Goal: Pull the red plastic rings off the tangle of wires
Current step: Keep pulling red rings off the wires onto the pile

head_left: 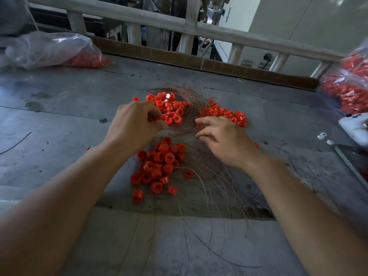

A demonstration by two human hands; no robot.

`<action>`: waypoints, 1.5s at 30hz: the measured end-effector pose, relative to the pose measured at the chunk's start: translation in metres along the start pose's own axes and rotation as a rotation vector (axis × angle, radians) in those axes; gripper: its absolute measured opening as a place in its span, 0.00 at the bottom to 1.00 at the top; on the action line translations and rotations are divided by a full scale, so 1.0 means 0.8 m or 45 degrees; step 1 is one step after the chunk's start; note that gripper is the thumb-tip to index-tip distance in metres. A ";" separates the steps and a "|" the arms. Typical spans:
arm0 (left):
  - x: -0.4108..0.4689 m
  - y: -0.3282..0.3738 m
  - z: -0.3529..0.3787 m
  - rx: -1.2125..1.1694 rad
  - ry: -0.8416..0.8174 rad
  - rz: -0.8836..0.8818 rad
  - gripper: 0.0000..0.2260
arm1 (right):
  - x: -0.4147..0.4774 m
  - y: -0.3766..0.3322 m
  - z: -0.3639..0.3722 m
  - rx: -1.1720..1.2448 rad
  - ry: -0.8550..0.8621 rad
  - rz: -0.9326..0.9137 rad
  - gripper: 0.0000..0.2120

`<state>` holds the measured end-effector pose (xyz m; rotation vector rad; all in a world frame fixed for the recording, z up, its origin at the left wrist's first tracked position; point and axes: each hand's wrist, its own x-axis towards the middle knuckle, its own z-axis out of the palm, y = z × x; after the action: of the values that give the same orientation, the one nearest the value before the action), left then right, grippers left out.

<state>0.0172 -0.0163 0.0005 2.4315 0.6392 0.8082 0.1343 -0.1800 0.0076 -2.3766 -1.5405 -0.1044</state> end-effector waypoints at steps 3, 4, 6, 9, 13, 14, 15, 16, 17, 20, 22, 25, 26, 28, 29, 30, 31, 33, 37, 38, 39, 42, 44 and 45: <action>-0.002 0.003 -0.003 -0.025 0.030 0.007 0.06 | 0.001 0.000 0.005 0.000 -0.070 -0.013 0.12; -0.003 0.004 -0.004 -0.041 0.038 0.006 0.06 | 0.001 0.001 0.006 0.002 -0.072 -0.014 0.12; -0.005 0.007 -0.005 -0.084 0.051 -0.004 0.06 | 0.000 0.003 0.007 -0.002 -0.061 -0.019 0.13; -0.008 0.011 -0.009 -0.147 0.079 -0.031 0.06 | -0.001 0.003 0.005 -0.014 -0.016 -0.036 0.12; -0.009 0.015 -0.015 -0.195 0.075 -0.044 0.06 | -0.002 0.000 -0.006 0.064 0.142 -0.040 0.07; -0.010 0.016 -0.016 -0.206 0.068 -0.042 0.05 | -0.002 0.000 -0.009 0.093 0.188 -0.028 0.06; -0.011 0.016 -0.016 -0.219 0.061 -0.041 0.05 | -0.003 -0.001 -0.010 0.116 0.233 -0.010 0.05; -0.012 0.017 -0.017 -0.234 0.054 -0.041 0.05 | -0.003 -0.001 -0.011 0.135 0.278 0.011 0.04; -0.013 0.018 -0.017 -0.248 0.047 -0.043 0.05 | -0.004 -0.002 -0.011 0.152 0.326 0.032 0.04; -0.016 0.019 -0.017 -0.254 0.013 -0.047 0.06 | -0.003 -0.003 -0.012 0.198 0.423 0.080 0.05; -0.017 0.019 -0.017 -0.261 -0.002 -0.036 0.06 | -0.004 -0.002 -0.013 0.222 0.443 0.062 0.05; -0.018 0.020 -0.017 -0.267 -0.015 -0.028 0.07 | -0.005 0.000 -0.015 0.228 0.475 0.052 0.04; -0.018 0.019 -0.016 -0.264 -0.017 -0.022 0.07 | -0.005 0.000 -0.016 0.232 0.487 0.064 0.04; -0.019 0.018 -0.015 -0.253 -0.022 -0.011 0.07 | -0.007 0.000 -0.017 0.249 0.509 0.093 0.04; -0.018 0.017 -0.014 -0.242 -0.026 -0.003 0.07 | -0.007 0.001 -0.017 0.255 0.515 0.106 0.04; -0.018 0.017 -0.014 -0.232 -0.033 0.007 0.07 | -0.008 0.001 -0.018 0.256 0.517 0.117 0.04; -0.019 0.017 -0.014 -0.232 -0.042 0.018 0.07 | -0.008 0.001 -0.019 0.256 0.515 0.127 0.04; -0.020 0.019 -0.015 -0.252 -0.059 0.054 0.07 | -0.008 0.001 -0.019 0.250 0.507 0.138 0.05; -0.023 0.027 -0.015 -0.220 -0.135 0.186 0.08 | -0.008 0.001 -0.018 0.243 0.497 0.135 0.05; -0.023 0.029 -0.014 -0.222 -0.166 0.230 0.08 | -0.008 0.001 -0.018 0.240 0.495 0.130 0.05; -0.023 0.032 -0.011 -0.217 -0.195 0.273 0.08 | -0.009 0.000 -0.018 0.240 0.494 0.123 0.04; -0.021 0.036 -0.003 -0.142 -0.246 0.396 0.06 | -0.009 -0.002 -0.017 0.230 0.496 0.092 0.04; -0.019 0.035 0.002 -0.087 -0.260 0.461 0.08 | -0.009 -0.004 -0.016 0.206 0.501 0.054 0.04; -0.019 0.035 0.004 -0.072 -0.261 0.483 0.08 | -0.009 -0.005 -0.016 0.198 0.496 0.038 0.04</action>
<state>0.0160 -0.0471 0.0085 2.5746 0.0754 0.6913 0.1294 -0.1886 0.0189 -2.1031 -1.2789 -0.4001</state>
